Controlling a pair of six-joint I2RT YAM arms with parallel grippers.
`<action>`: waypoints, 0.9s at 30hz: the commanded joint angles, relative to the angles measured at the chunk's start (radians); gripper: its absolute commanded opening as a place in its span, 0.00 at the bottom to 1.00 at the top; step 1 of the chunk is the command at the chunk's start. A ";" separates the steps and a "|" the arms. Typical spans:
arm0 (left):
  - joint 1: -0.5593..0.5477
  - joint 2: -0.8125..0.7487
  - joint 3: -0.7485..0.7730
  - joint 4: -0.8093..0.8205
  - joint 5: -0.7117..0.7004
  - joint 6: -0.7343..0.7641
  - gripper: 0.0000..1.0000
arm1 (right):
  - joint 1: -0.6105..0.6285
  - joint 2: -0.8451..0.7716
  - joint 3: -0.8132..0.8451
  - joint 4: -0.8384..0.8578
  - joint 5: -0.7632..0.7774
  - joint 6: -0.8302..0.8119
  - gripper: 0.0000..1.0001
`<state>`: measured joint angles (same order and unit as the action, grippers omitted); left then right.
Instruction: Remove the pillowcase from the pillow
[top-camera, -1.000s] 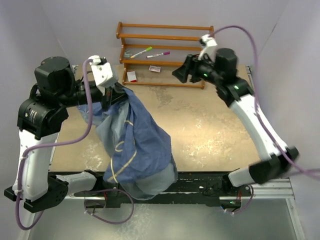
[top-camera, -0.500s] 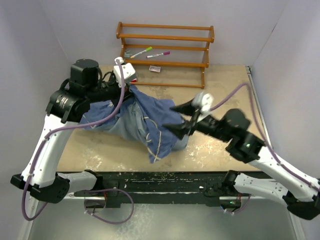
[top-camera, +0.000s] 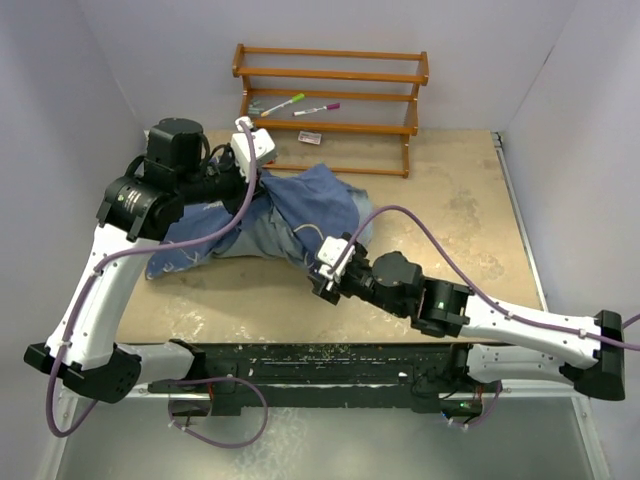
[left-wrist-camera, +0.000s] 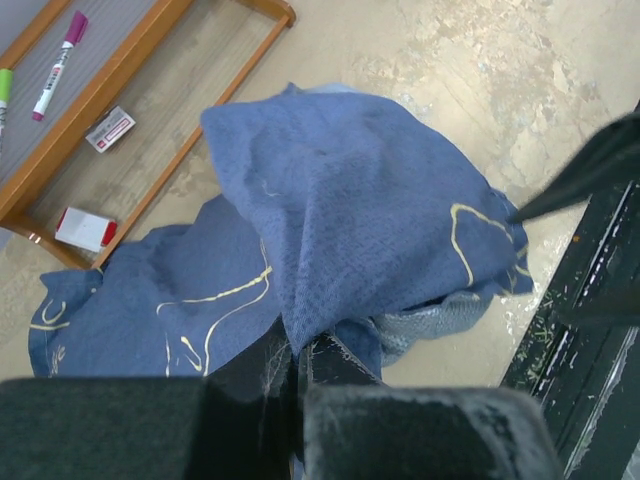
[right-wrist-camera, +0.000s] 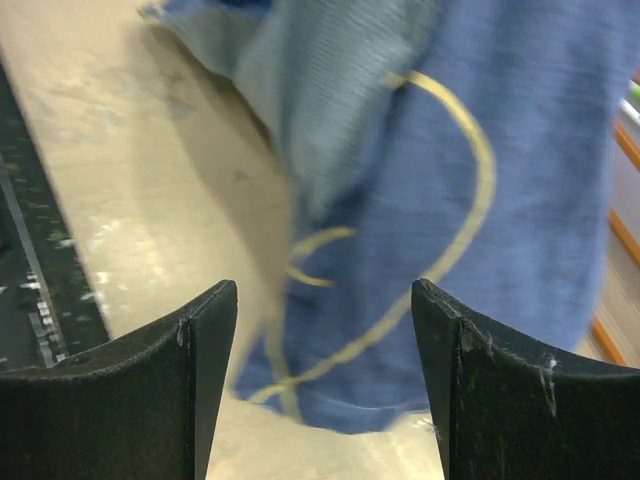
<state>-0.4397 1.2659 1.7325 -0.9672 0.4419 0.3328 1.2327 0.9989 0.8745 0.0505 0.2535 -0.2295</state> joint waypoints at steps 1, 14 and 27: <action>0.003 -0.067 0.048 0.041 0.042 0.045 0.00 | -0.098 0.029 0.015 0.036 0.087 0.047 0.72; 0.003 -0.092 0.079 -0.017 0.067 0.082 0.00 | -0.172 0.035 -0.064 0.133 -0.309 0.002 0.71; 0.003 -0.102 0.085 -0.025 0.057 0.104 0.00 | 0.030 0.056 -0.059 0.046 -0.066 -0.219 0.78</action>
<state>-0.4389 1.2034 1.7500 -1.0851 0.4679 0.4129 1.2140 1.1168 0.8608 0.0696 0.0448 -0.3435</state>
